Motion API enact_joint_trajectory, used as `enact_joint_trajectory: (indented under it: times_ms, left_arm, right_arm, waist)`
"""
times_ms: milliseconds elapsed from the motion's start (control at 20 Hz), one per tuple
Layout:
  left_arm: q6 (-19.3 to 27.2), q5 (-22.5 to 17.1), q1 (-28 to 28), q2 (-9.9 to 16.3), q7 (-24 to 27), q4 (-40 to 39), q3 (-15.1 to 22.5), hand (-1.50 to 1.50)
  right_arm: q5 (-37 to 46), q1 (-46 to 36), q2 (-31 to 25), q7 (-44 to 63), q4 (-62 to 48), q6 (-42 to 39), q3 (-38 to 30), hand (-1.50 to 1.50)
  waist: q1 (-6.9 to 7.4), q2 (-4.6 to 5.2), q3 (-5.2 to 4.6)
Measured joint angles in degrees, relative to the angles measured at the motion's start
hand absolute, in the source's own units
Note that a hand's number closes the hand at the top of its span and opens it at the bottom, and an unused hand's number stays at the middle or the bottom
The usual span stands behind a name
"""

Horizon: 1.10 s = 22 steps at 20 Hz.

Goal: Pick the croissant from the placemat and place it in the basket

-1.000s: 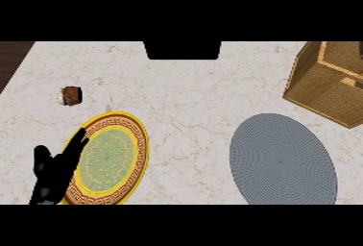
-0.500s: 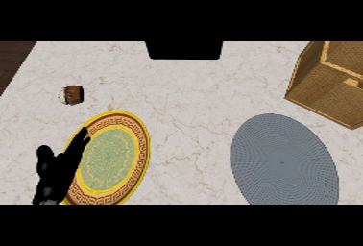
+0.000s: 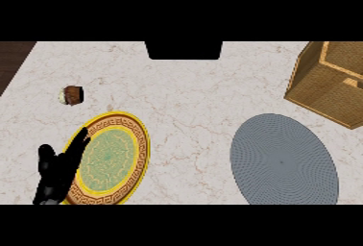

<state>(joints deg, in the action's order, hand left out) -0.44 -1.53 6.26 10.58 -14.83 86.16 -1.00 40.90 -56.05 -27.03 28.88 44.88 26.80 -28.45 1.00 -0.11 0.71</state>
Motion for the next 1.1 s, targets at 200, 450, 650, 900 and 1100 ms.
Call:
enact_joint_trajectory:
  times_ms: [200,450,650,900,1100]
  left_arm:
    - [-0.16,-0.01,0.03,0.09,-0.14,0.03,-0.25,0.00]
    - [-0.34,0.06,0.06,-0.06,-0.35,-0.09,-0.43,0.00]
    - [-1.01,-0.25,0.22,0.23,0.12,-0.26,-1.01,0.00]
    - [-1.69,-0.26,0.61,0.35,1.05,-0.41,-1.31,0.00]
    - [-1.41,-0.16,0.82,0.09,-0.16,0.15,-1.35,0.00]
  right_arm:
    - [5.53,1.77,-2.09,3.66,-3.53,1.98,2.21,1.50]
    - [7.34,3.76,-4.26,2.44,-5.71,-0.84,4.38,-1.50]
    - [6.46,5.36,-6.11,-0.58,-5.35,-1.61,4.39,-1.50]
    - [4.16,6.69,-7.79,-2.16,-2.34,-1.67,3.20,-1.50]
    - [1.37,8.29,-8.66,-1.58,1.12,-0.45,0.67,-1.50]
  waist:
    - [-0.15,-0.05,-0.04]
    - [-0.38,-0.20,0.00]
    - [-0.55,-0.30,-0.02]
    - [-0.82,-0.44,-0.05]
    - [-1.17,-0.55,-0.09]
